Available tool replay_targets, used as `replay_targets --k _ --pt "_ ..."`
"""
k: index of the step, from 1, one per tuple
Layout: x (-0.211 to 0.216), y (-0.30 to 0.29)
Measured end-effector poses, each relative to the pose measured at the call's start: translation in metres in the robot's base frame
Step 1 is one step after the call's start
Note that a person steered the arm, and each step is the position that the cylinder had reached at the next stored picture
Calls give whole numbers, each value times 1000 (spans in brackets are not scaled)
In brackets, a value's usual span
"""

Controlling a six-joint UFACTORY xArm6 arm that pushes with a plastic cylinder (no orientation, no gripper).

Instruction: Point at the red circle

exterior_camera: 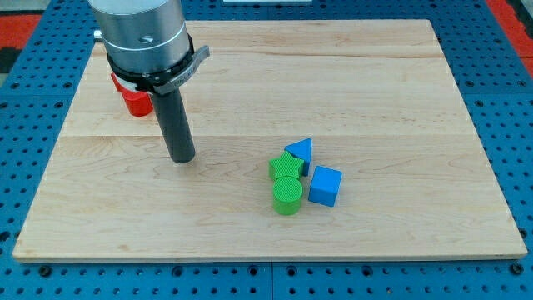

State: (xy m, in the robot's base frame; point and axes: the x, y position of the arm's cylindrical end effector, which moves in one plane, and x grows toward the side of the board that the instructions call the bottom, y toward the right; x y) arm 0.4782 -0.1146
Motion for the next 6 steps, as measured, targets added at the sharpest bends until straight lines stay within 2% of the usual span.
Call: replay_targets --k 3,5,6 --pt "-8 9" --pt "-32 -58" --pt "-52 -66"
